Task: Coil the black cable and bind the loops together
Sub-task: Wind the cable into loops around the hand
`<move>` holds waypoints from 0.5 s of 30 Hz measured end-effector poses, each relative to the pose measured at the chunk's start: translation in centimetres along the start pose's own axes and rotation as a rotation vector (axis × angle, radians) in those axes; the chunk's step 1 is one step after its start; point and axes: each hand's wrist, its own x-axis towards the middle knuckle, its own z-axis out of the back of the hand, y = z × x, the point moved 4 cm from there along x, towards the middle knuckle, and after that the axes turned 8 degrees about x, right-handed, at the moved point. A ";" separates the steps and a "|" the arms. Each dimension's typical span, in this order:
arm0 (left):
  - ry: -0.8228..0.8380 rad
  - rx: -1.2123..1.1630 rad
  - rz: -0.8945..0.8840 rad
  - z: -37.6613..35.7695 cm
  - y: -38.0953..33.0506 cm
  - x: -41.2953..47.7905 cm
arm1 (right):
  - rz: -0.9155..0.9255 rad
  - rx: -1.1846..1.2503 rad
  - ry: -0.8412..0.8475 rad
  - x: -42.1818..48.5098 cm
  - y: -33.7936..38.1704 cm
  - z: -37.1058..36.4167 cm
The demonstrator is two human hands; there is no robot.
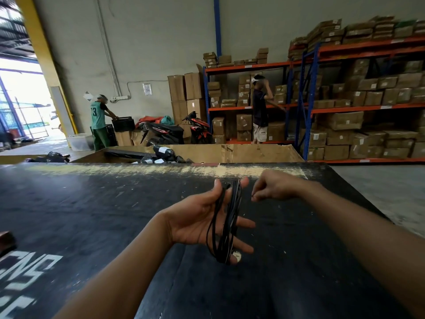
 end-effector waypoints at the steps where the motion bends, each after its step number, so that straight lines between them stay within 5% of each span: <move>1: -0.013 0.010 0.014 0.0 0.2 0.1 | 0.006 0.005 0.001 0.0 0.7 1.0; 15: -0.144 -0.008 0.056 1.2 0.8 1.3 | 0.140 -0.371 -0.188 -2.6 9.7 4.5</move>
